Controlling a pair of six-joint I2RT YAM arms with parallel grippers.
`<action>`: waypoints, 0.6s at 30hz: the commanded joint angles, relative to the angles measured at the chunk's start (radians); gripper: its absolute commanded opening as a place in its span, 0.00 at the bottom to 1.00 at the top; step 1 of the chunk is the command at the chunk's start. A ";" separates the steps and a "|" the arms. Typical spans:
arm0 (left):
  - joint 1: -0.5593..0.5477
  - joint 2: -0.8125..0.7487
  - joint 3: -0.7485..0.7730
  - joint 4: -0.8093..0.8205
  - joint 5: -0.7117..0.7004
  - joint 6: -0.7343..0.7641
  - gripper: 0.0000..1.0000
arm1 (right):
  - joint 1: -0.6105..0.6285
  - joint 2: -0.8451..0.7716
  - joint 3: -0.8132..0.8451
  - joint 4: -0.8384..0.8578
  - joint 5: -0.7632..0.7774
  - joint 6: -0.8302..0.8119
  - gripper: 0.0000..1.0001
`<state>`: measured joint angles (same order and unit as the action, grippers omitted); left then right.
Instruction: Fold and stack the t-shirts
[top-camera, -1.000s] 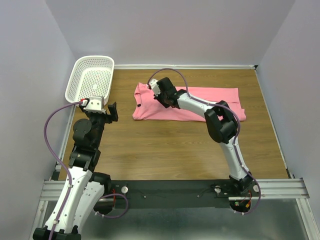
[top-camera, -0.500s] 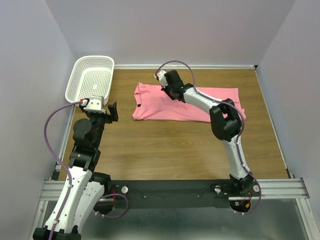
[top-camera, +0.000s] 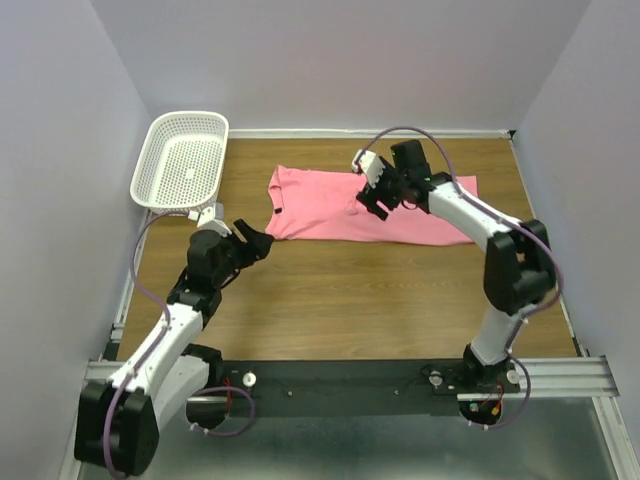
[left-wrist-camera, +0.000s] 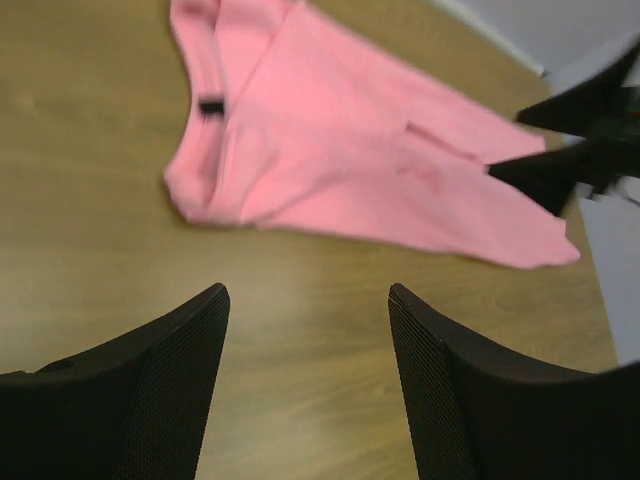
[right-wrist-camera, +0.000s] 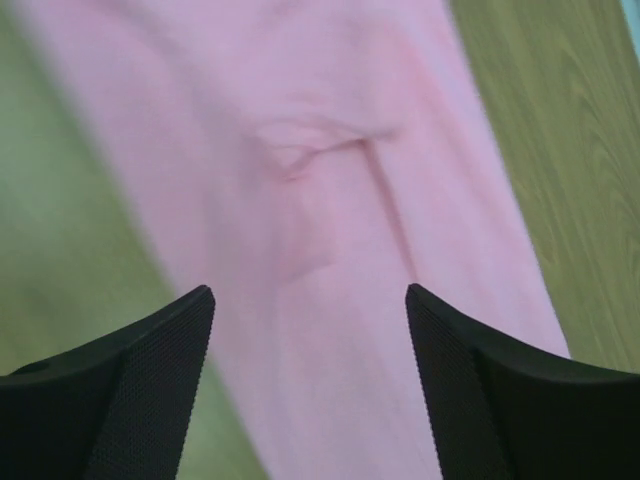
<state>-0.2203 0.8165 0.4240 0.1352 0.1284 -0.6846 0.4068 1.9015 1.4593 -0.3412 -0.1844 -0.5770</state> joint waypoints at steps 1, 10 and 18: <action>-0.066 0.158 -0.019 0.010 -0.054 -0.326 0.72 | 0.027 -0.272 -0.308 -0.130 -0.550 -0.538 0.89; -0.149 0.640 0.200 0.003 -0.202 -0.475 0.71 | 0.058 -0.334 -0.450 -0.067 -0.396 -0.471 0.84; -0.126 0.957 0.450 -0.201 -0.329 -0.512 0.65 | 0.052 -0.348 -0.496 -0.013 -0.276 -0.417 0.84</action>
<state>-0.3614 1.6840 0.8257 0.0711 -0.0841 -1.1694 0.4652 1.5772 1.0012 -0.3904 -0.5190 -1.0054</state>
